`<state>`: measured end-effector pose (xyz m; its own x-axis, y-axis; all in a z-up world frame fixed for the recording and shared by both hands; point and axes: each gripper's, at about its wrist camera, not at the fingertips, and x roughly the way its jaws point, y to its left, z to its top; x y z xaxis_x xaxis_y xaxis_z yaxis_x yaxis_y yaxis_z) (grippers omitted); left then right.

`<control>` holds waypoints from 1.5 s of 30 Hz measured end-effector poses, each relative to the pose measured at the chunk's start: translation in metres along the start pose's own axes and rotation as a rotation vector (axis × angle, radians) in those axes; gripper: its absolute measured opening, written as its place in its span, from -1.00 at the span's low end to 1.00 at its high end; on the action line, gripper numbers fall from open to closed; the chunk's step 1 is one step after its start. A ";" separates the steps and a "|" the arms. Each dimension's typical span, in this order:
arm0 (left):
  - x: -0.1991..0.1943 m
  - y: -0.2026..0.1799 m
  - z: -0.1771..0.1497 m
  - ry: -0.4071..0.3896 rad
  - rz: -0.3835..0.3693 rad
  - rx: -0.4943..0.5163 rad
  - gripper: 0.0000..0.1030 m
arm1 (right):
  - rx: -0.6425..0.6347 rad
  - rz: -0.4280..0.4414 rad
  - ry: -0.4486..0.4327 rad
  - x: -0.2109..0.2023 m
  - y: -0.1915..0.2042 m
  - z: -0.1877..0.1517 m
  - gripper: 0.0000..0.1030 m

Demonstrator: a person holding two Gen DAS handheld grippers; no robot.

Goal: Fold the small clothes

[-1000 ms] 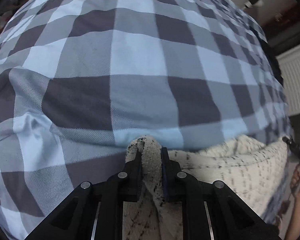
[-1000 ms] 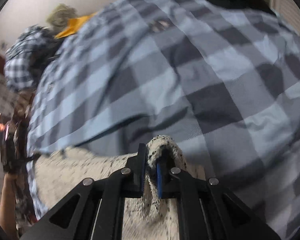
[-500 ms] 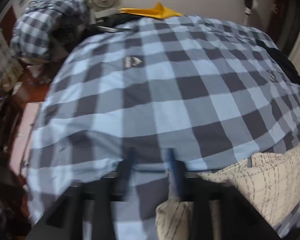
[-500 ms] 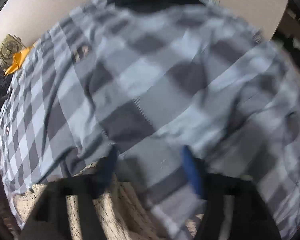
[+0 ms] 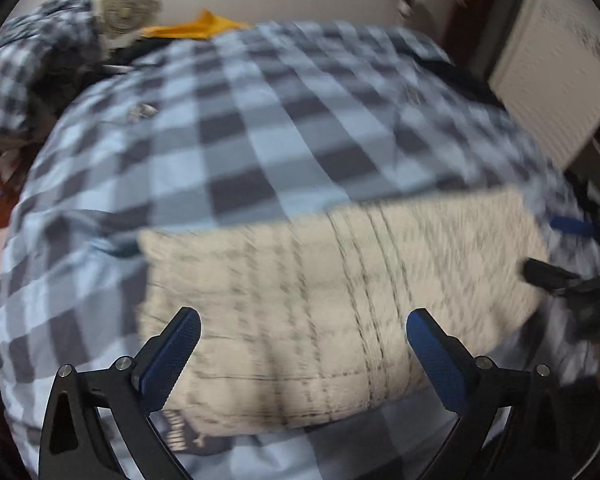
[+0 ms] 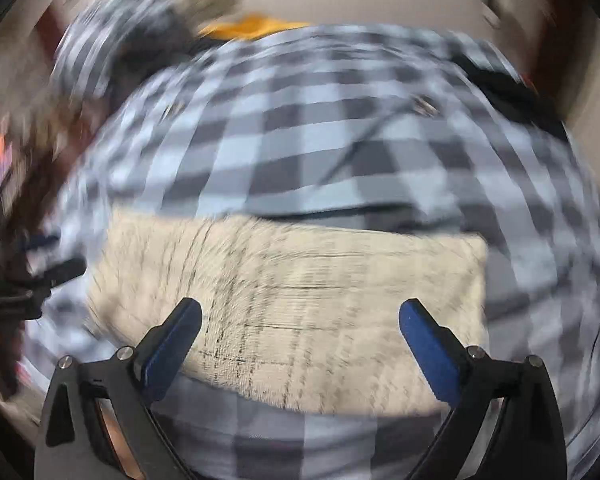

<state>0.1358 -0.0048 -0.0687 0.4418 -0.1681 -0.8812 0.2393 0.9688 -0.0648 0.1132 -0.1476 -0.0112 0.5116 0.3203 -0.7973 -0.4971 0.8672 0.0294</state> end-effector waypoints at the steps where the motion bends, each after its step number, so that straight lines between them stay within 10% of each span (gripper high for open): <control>1: 0.011 -0.005 -0.003 0.018 0.001 0.021 1.00 | -0.041 -0.022 0.010 0.014 0.011 -0.003 0.89; 10: 0.075 0.033 -0.017 0.175 0.063 -0.075 1.00 | 0.018 0.080 0.154 0.070 -0.008 -0.021 0.89; 17: 0.070 0.090 -0.026 0.198 0.389 -0.146 1.00 | 0.136 -0.173 0.203 0.061 -0.084 -0.041 0.98; 24: 0.025 0.075 -0.020 0.019 0.628 -0.045 1.00 | 0.340 -0.427 0.136 0.022 -0.134 -0.047 0.98; 30: -0.016 0.041 -0.013 -0.194 0.199 -0.145 1.00 | 0.283 -0.300 -0.095 -0.008 -0.091 -0.024 0.98; 34: -0.006 0.017 -0.009 -0.195 -0.030 -0.116 1.00 | 0.195 -0.106 -0.149 0.005 -0.049 -0.009 0.98; 38: 0.039 -0.005 -0.010 -0.070 -0.039 -0.080 1.00 | 0.091 -0.067 -0.034 0.047 -0.024 -0.006 0.98; 45: 0.060 -0.027 -0.020 -0.060 0.180 0.110 1.00 | 0.097 -0.098 0.072 0.070 -0.039 -0.016 0.98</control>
<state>0.1387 -0.0379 -0.1292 0.5362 -0.0080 -0.8441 0.2437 0.9589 0.1456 0.1573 -0.1649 -0.0775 0.5013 0.2068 -0.8402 -0.3755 0.9268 0.0040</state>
